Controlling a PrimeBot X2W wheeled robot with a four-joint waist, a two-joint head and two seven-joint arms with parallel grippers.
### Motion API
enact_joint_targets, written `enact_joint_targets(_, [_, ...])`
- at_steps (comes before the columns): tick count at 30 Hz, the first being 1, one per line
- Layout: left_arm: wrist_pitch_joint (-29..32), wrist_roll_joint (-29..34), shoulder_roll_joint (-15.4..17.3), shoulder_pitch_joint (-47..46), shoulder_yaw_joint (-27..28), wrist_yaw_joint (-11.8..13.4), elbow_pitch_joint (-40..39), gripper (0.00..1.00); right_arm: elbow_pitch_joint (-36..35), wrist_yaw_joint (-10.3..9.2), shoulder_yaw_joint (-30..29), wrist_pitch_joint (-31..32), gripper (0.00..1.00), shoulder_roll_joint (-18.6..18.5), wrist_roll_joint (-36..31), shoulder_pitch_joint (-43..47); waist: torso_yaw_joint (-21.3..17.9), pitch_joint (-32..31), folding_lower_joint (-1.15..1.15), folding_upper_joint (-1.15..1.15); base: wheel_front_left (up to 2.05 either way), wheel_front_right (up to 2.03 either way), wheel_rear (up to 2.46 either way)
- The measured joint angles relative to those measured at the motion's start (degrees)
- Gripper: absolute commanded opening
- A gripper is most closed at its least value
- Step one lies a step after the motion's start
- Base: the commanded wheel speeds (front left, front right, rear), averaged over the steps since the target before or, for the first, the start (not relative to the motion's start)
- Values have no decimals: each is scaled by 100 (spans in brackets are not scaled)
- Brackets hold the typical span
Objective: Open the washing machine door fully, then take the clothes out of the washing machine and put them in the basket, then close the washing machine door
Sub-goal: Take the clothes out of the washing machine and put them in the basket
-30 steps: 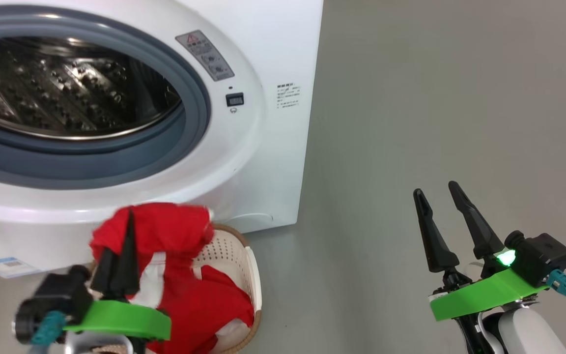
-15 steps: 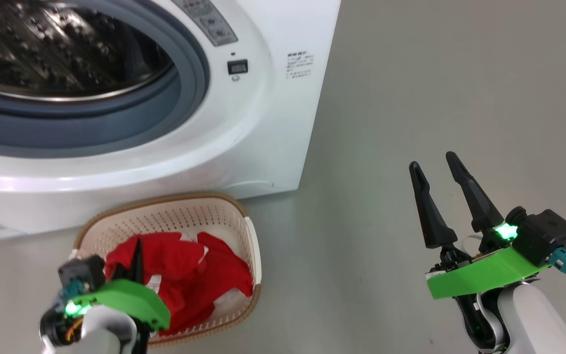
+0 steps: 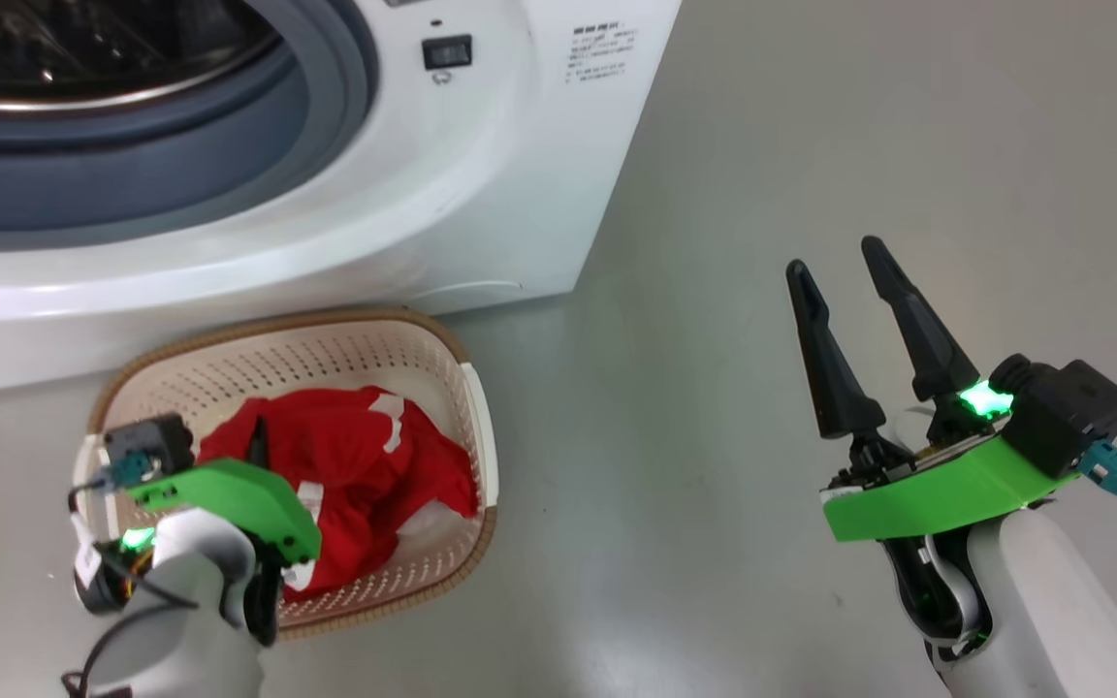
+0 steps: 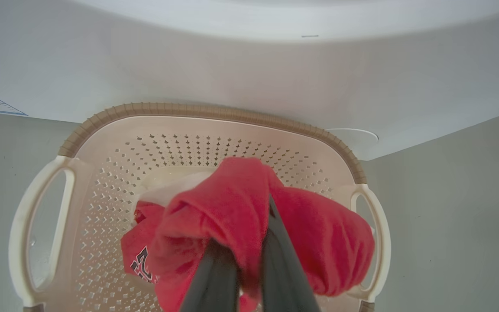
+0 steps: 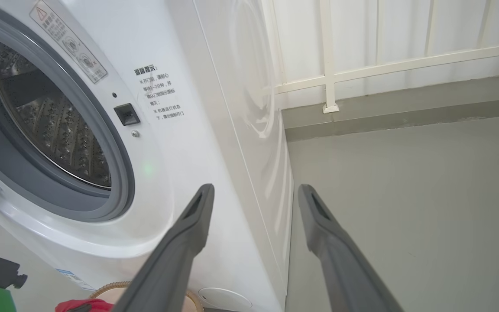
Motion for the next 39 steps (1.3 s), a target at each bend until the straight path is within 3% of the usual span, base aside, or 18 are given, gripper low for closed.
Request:
enact_joint_targets(3, [0,-4,-9,-188,-14,-48,212,0,-1,0,9,0,100,15,16,-43,-21,97,0,0,0,0,0])
enact_joint_targets(4, [1,-4,-13,-261,-27,-49,313,4,-1,0,20,0,100,24,18,-53,-32,141,0,0,0,0,0])
enact_joint_targets(5, [10,-7,-16,-315,-33,-91,400,26,-1,0,26,0,100,37,19,-59,-42,178,0,0,0,0,0])
enact_joint_targets(6, [22,-23,-16,-345,-32,-149,465,34,-1,0,37,0,100,46,19,-66,-53,211,0,0,0,0,0])
enact_joint_targets(11, [163,-105,13,-353,-116,-246,678,19,-5,0,97,0,100,82,22,-176,-148,285,0,0,0,0,0])
enact_joint_targets(13, [214,-105,35,-353,-138,-250,713,24,-2,0,110,0,100,87,23,-193,-190,280,0,0,0,0,0])
enact_joint_targets(15, [221,-105,59,-342,-176,-252,748,50,9,0,120,0,100,94,23,-196,-216,243,0,0,0,0,0])
enact_joint_targets(16, [209,-105,70,-338,-188,-270,762,100,18,0,127,0,100,99,24,-195,-226,216,0,0,0,0,0])
enact_joint_targets(30, [-324,-123,137,71,-241,-392,625,100,177,0,108,0,100,124,31,37,-234,-455,0,0,0,0,0])
enact_joint_targets(39, [-353,68,282,1003,140,-282,-1258,100,677,0,-233,1,100,142,-290,355,-115,-1059,0,0,0,0,0])
